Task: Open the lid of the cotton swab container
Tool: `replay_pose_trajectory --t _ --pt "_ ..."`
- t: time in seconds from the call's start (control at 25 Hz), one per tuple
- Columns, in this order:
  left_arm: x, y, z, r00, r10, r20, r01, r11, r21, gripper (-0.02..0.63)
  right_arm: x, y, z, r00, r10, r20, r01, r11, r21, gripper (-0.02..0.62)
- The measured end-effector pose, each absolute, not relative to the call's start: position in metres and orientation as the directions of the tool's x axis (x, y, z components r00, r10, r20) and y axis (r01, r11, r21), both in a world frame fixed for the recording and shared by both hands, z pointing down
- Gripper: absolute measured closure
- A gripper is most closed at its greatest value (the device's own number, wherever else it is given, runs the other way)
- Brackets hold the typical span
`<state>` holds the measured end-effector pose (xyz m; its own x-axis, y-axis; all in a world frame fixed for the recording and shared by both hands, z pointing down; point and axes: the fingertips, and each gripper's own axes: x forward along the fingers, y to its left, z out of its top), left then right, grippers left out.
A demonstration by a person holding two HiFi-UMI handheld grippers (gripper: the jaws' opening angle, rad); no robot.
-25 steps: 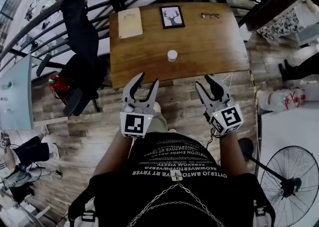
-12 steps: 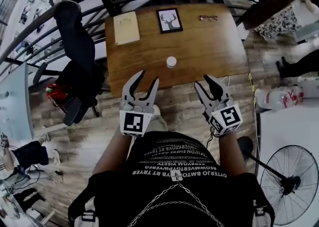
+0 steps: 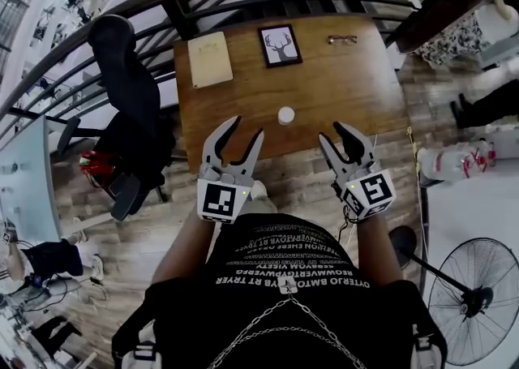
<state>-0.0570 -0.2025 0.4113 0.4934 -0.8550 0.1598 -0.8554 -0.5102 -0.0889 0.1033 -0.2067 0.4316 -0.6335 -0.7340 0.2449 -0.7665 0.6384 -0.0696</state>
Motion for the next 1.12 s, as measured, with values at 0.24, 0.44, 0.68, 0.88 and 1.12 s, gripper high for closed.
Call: replay_pose_trajectory --t 0.24,0.44,0.68,0.88,1.12 --pt "-0.064 -0.216 0.418 0.524 -0.836 0.163 -0.835 -0.542 -0.094 0.412 0.088 -0.219 0.426 -0.621 -0.751 0.226 -0.777 0.627 -0.053 0.426" --pt "-0.062 -0.223 0.422 0.545 -0.823 0.160 -0.821 -0.562 -0.097 0.411 0.086 -0.219 0.423 -0.604 -0.766 0.220 -0.790 0.612 -0.041 0.426" --pt "-0.049 -0.220 0.437 0.573 -0.796 0.193 -0.800 -0.595 -0.082 0.407 0.101 -0.219 0.418 -0.576 -0.789 0.215 -0.812 0.583 -0.036 0.426" --pt "-0.041 -0.221 0.443 0.590 -0.786 0.187 -0.790 -0.609 -0.066 0.403 0.108 -0.224 0.423 -0.565 -0.795 0.222 -0.820 0.570 -0.046 0.426" --pt "-0.031 -0.234 0.469 0.603 -0.762 0.238 -0.777 -0.628 -0.042 0.368 0.108 -0.243 0.433 -0.584 -0.777 0.237 -0.807 0.588 -0.060 0.426"
